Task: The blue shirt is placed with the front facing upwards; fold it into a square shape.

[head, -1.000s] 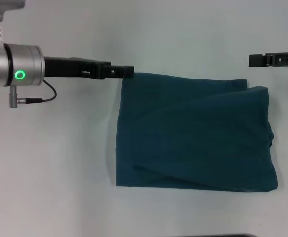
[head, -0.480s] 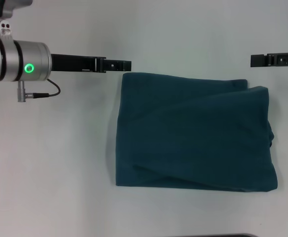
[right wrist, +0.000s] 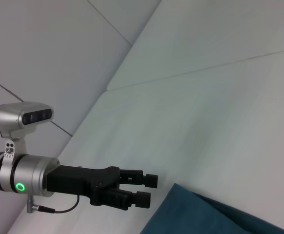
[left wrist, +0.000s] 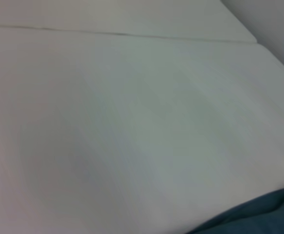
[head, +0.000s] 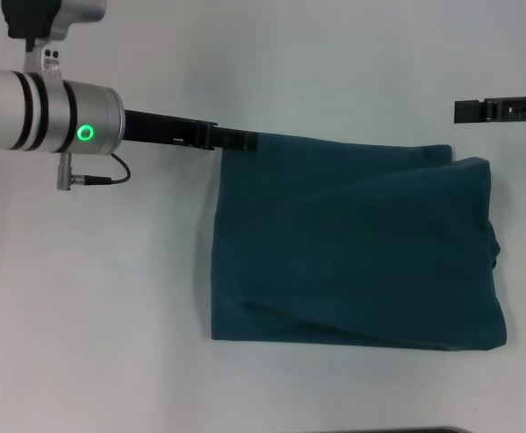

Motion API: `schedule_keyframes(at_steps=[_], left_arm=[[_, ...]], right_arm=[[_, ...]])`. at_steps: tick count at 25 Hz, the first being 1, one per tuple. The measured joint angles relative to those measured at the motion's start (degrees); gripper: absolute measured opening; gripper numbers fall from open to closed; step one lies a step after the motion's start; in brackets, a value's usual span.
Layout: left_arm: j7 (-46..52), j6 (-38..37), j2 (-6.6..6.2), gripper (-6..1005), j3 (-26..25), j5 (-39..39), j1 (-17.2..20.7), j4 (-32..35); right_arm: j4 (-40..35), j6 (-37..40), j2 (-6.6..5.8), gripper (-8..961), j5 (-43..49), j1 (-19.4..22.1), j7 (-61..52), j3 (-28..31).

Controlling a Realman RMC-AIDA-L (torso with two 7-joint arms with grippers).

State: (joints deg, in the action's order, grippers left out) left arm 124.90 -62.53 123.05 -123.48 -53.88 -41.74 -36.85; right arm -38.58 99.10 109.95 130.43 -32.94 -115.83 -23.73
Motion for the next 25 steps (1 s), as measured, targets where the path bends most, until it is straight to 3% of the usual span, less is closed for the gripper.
schedule_keyframes(at_steps=[25], left_arm=[[0.87, 1.63, 0.81, 888, 5.22, 0.71, -0.16, 0.67]], right_arm=[[0.03, -0.15, 0.43, 673, 0.0, 0.51, -0.01, 0.18]])
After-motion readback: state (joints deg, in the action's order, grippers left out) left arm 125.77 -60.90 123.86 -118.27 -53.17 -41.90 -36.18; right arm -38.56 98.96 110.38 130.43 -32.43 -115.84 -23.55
